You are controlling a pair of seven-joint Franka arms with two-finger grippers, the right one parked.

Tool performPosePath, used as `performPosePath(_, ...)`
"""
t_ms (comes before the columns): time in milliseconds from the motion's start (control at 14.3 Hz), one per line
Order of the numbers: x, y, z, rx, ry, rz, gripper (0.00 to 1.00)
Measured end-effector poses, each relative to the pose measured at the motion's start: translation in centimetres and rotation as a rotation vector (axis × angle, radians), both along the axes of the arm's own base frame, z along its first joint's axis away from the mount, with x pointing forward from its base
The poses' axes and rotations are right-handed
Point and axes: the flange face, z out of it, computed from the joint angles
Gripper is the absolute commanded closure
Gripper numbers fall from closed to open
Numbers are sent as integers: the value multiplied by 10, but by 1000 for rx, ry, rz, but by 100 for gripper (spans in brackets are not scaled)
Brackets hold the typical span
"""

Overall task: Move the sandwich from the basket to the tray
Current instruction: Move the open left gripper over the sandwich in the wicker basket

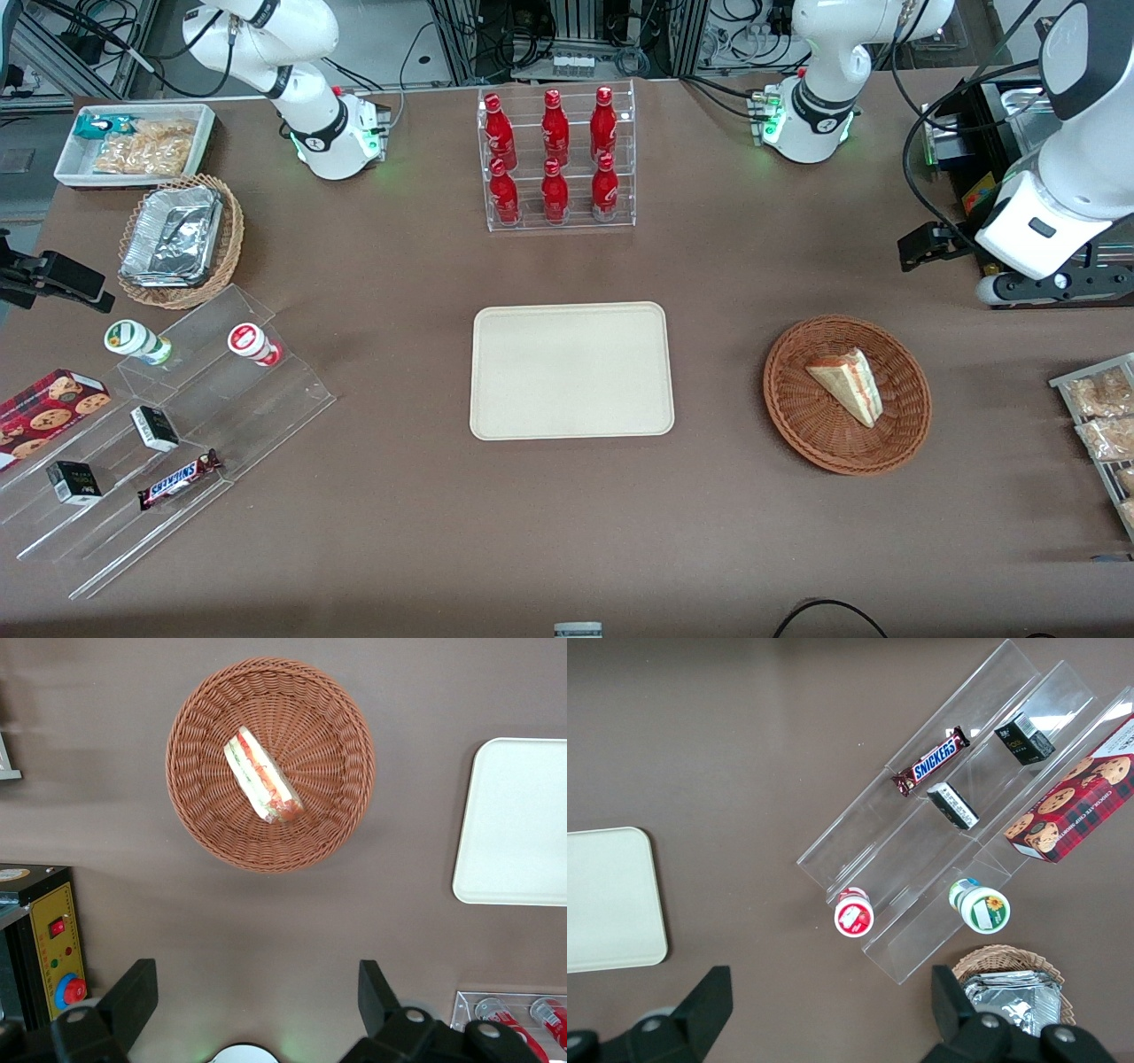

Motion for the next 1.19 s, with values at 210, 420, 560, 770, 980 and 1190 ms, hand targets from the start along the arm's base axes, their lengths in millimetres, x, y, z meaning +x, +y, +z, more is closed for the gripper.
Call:
performPosePath(210, 0, 0, -1, 0, 2, 1, 0)
performPosePath(420, 5, 0, -18, 2, 35, 1, 0)
performPosePath(560, 13, 1, -46, 3, 85, 2, 0)
performPosePath(770, 30, 4, -94, 15, 139, 4, 0)
performPosePath(980, 46, 13, -140, 38, 119, 5, 0)
performPosePath(1190, 51, 16, -184, 30, 81, 6, 0)
